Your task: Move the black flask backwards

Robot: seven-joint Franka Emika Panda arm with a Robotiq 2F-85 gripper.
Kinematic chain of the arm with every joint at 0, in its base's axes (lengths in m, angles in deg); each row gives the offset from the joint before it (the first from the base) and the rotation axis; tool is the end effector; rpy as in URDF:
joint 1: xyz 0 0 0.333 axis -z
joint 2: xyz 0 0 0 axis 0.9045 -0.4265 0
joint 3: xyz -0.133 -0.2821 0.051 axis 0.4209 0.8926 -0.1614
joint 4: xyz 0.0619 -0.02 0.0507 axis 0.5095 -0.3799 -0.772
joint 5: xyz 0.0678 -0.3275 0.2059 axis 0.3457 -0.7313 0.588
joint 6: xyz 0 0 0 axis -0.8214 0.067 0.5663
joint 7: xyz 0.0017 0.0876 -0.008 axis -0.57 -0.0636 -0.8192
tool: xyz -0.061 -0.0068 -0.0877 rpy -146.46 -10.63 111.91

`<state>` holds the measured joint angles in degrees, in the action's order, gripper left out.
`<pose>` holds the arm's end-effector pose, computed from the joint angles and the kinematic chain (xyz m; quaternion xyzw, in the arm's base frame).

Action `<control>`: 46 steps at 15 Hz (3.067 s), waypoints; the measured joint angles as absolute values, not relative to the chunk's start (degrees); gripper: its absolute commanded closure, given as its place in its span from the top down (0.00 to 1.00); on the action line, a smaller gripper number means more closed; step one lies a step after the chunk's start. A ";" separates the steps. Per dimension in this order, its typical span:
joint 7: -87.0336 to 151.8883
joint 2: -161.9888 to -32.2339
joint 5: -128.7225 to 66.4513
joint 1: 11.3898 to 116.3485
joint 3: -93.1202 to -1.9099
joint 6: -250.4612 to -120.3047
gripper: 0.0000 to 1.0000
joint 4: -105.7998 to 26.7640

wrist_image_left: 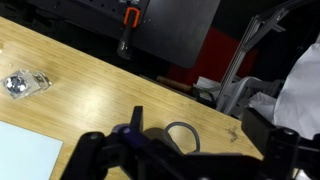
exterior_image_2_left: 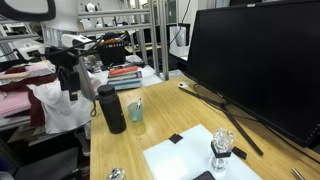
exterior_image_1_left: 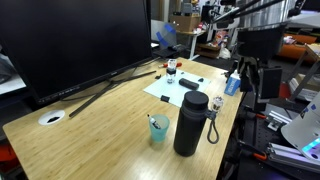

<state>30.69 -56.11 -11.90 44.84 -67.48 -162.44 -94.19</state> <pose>0.2986 0.2363 0.3898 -0.9722 -0.2016 0.1144 0.0340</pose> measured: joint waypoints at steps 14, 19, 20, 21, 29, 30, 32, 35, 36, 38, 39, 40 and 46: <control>36.02 -65.35 -14.56 43.21 -69.91 -183.68 1.00 -96.34; 36.40 -65.31 -14.55 43.21 -69.88 -183.95 1.00 -96.33; 36.84 -65.31 -14.56 43.21 -69.92 -184.09 1.00 -96.33; 37.61 -65.34 -14.61 43.21 -70.06 -184.27 1.00 -96.33; 50.08 -66.32 -20.92 44.90 -70.72 -186.98 1.00 -96.36; 51.22 -66.35 -21.39 45.10 -70.75 -187.19 1.00 -96.36; 53.27 -66.50 -22.15 45.25 -70.89 -187.89 1.00 -96.37; 56.13 -67.10 -22.91 45.52 -71.42 -188.54 1.00 -96.39; 56.89 -67.48 -23.11 45.58 -71.60 -188.70 1.00 -96.39; 58.06 -68.30 -23.24 45.64 -71.81 -189.00 1.00 -96.40; 58.35 -68.63 -23.24 45.64 -71.83 -189.24 1.00 -96.40; 58.50 -68.97 -23.24 45.64 -71.83 -189.56 0.97 -96.40; 58.60 -69.69 -23.24 45.64 -71.84 -190.80 0.49 -96.40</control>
<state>58.60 -69.69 -23.24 45.64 -71.84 -190.80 -96.40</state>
